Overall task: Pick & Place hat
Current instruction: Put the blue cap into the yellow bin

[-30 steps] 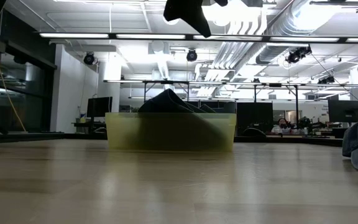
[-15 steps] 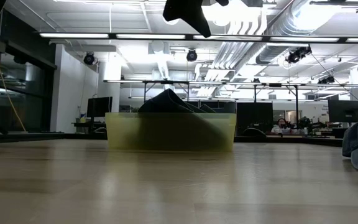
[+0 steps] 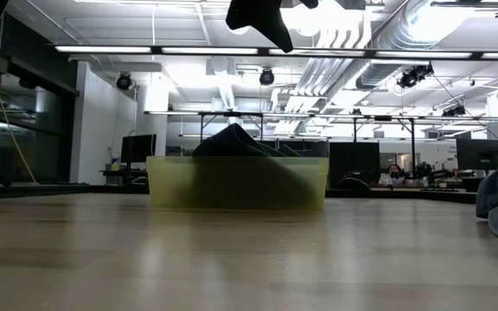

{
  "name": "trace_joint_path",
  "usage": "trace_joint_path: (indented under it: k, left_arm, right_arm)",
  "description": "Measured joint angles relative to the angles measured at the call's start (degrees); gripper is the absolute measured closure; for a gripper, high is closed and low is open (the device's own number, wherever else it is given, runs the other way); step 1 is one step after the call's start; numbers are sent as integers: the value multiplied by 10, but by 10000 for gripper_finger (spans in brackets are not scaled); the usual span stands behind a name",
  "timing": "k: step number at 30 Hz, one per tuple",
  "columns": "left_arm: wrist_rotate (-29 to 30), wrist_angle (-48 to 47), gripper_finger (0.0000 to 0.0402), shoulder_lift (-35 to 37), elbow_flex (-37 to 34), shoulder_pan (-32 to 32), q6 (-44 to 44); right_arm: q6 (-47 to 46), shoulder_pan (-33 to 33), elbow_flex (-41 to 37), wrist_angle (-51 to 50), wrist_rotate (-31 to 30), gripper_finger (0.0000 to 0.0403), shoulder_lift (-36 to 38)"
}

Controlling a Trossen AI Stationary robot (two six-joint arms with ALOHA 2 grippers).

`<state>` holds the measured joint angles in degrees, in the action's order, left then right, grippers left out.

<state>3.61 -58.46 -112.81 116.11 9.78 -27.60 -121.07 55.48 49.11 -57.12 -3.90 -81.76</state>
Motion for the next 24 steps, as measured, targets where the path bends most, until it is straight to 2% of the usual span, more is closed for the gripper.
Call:
trace_joint_path:
  k: [9, 18, 21, 24]
  left_arm:
    - [1, 0, 145, 0, 0, 0, -12]
    - [1, 0, 145, 0, 0, 0, -12]
    - [3, 0, 145, 0, 0, 0, -13]
    - [14, 0, 145, 0, 0, 0, -13]
  right_arm:
    - [3, -4, -86, 172, -7, 205, 1]
    - [24, -22, -115, 213, -20, 210, 1]
    - [32, -23, -115, 217, -21, 234, 1]
    - [42, -23, -115, 223, -22, 282, 1]
